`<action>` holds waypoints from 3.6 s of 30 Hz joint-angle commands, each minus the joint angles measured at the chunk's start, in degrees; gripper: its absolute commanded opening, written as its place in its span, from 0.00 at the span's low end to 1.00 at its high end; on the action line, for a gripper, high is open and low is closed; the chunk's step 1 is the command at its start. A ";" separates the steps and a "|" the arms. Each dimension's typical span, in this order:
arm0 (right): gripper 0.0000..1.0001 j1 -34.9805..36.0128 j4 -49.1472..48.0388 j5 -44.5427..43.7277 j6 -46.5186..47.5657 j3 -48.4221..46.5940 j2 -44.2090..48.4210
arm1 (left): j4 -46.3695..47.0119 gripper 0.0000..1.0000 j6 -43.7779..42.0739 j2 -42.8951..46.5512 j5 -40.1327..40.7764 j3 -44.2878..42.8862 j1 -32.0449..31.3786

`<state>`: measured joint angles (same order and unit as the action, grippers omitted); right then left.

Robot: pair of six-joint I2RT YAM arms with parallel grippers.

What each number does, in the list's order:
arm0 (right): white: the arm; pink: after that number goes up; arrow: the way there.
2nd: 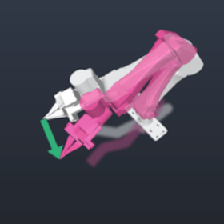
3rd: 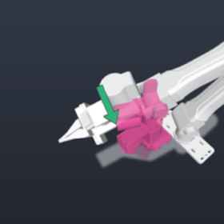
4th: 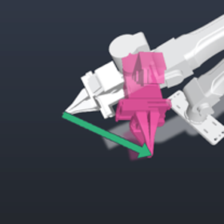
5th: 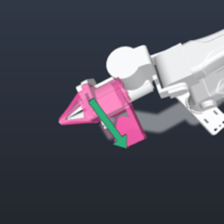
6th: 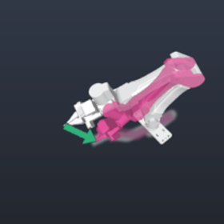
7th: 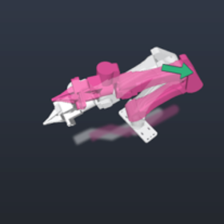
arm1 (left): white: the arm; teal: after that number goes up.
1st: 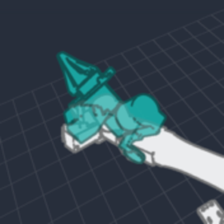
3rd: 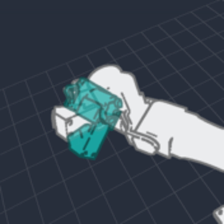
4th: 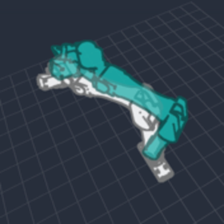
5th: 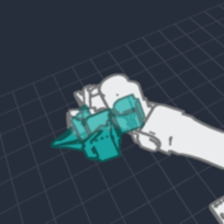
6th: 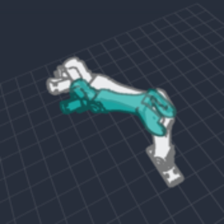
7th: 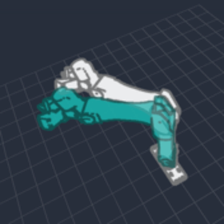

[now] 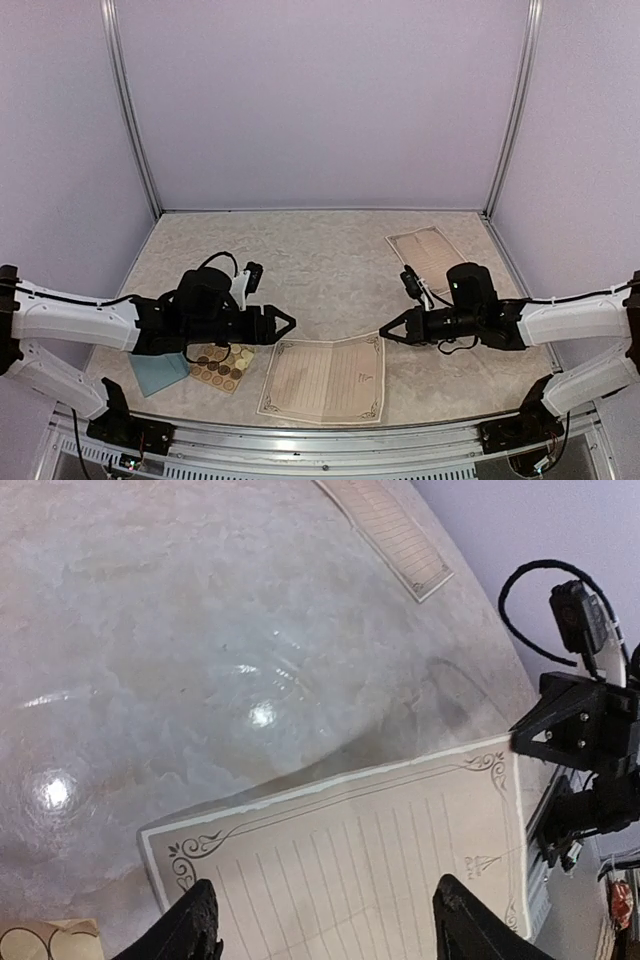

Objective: Place the letter into the envelope and seal it

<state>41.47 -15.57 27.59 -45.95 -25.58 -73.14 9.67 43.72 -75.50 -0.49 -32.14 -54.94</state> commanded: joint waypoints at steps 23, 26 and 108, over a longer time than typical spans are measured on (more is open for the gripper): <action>0.00 0.59 9.26 29.18 16.44 -14.11 9.05 | -12.12 0.89 -41.45 -10.74 -30.77 -27.09 -1.49; 0.00 0.55 9.88 28.89 16.73 -14.47 9.42 | -12.50 0.79 -41.27 -11.10 -32.79 -27.45 -1.64; 0.00 3.19 8.49 18.00 21.09 -22.47 14.70 | 7.26 0.72 -6.61 7.47 -7.22 -6.82 24.96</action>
<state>43.55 -2.48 33.91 -26.50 -46.78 -60.69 15.09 35.59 -68.84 -8.71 -39.68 -30.55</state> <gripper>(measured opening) 0.004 0.713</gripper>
